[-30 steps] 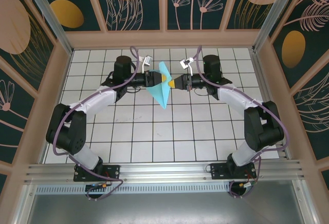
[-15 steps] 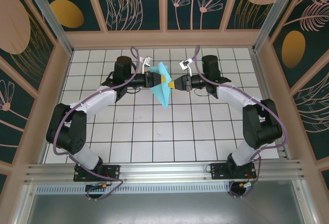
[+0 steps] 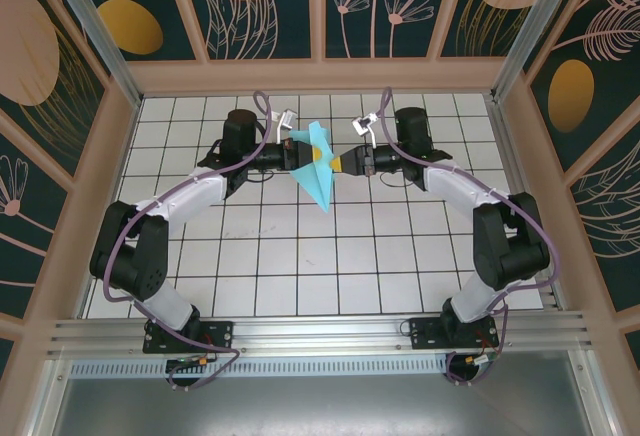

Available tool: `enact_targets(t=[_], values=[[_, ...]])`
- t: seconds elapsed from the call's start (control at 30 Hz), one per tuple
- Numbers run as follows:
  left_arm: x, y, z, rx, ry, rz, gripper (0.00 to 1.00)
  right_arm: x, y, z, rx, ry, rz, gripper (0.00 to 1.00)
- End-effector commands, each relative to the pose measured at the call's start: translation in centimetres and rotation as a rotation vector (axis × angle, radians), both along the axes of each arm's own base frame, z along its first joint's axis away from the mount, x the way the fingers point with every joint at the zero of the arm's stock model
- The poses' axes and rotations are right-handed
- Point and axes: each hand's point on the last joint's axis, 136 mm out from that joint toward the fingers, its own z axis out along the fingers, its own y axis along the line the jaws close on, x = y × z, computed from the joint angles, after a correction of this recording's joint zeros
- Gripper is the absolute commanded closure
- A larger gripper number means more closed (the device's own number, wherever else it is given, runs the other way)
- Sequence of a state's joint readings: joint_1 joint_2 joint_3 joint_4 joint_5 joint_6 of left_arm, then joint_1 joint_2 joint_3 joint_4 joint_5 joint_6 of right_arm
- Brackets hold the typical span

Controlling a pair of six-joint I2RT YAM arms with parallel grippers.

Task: Fold a paper plane with a square sheet of paper (fold left side to right side)
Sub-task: Turn over the paper at the center of the table.

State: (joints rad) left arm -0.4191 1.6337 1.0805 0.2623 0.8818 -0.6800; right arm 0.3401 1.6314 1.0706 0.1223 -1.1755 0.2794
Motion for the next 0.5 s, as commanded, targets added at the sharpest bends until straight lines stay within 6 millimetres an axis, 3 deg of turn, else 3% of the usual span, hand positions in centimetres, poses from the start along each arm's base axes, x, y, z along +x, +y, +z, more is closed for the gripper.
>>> enact_targets(t=[0.0,0.13,0.27,0.47], values=[[0.5,-0.2,1.6,-0.019,-0.022,0.017,0.92,-0.3,-1.7,1.8,0.003,-0.091,-0.057,0.56],[0.6,-0.2,2.1,-0.035,-0.021,0.026,0.92,-1.5,-2.0,0.6,0.016,-0.060,-0.069,0.37],[0.6,-0.2,2.7,-0.045,-0.021,0.033,0.92,-3.3,-0.5,-0.1,0.053,-0.041,-0.029,0.24],[0.5,-0.2,3.1,-0.056,-0.022,0.031,0.92,-3.6,1.6,-1.1,0.072,-0.011,-0.003,0.20]])
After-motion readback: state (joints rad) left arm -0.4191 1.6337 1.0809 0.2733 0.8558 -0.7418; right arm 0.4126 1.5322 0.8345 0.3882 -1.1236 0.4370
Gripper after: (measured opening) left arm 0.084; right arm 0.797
